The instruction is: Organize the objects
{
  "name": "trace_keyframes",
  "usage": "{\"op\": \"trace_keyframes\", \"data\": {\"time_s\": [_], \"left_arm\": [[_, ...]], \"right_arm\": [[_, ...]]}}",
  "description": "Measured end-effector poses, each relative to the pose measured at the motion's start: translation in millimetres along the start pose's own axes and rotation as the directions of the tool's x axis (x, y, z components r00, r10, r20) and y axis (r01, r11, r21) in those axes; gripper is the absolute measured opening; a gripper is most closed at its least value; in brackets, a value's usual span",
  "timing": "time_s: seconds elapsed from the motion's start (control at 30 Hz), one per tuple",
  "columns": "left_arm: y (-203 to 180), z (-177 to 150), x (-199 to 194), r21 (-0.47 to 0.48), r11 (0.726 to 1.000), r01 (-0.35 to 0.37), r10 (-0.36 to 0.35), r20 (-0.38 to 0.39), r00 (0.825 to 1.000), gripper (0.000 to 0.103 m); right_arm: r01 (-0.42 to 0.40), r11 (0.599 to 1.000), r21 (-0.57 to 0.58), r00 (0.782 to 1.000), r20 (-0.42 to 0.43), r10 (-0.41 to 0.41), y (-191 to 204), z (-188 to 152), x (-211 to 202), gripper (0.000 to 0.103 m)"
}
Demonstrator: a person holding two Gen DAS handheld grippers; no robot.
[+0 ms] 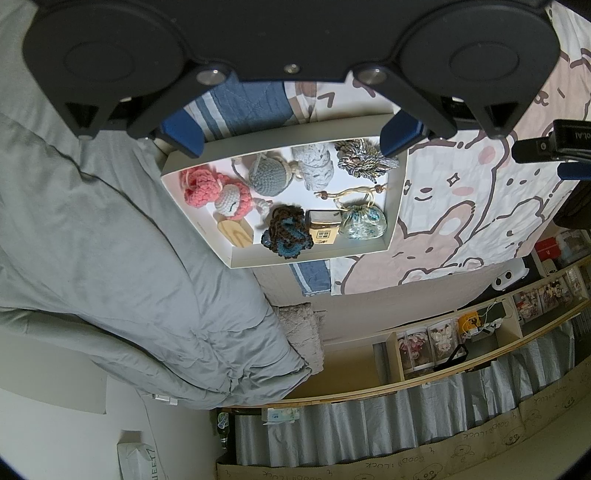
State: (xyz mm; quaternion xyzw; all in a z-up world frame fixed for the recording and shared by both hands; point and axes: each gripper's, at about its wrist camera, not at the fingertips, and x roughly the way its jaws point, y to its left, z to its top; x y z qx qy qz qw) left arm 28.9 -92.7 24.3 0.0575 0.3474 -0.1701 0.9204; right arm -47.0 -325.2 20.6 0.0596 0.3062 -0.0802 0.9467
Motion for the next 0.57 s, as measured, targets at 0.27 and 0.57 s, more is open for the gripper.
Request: {"op": "trace_keyframes", "data": {"time_s": [0.27,0.57], "left_arm": [[0.4,0.1,-0.1,-0.001,1.000,0.000,0.000,0.000,1.000,0.103],[-1.0,-0.1,-0.4,0.001,1.000,0.003,-0.003,-0.001,1.000,0.103]], "right_arm": [[0.000,1.000,0.000,1.000,0.000,0.000,0.4,-0.2,-0.8,0.103],[0.000,1.000,0.001,1.000,-0.001,0.000,-0.1,-0.1,-0.5,0.103]]}}
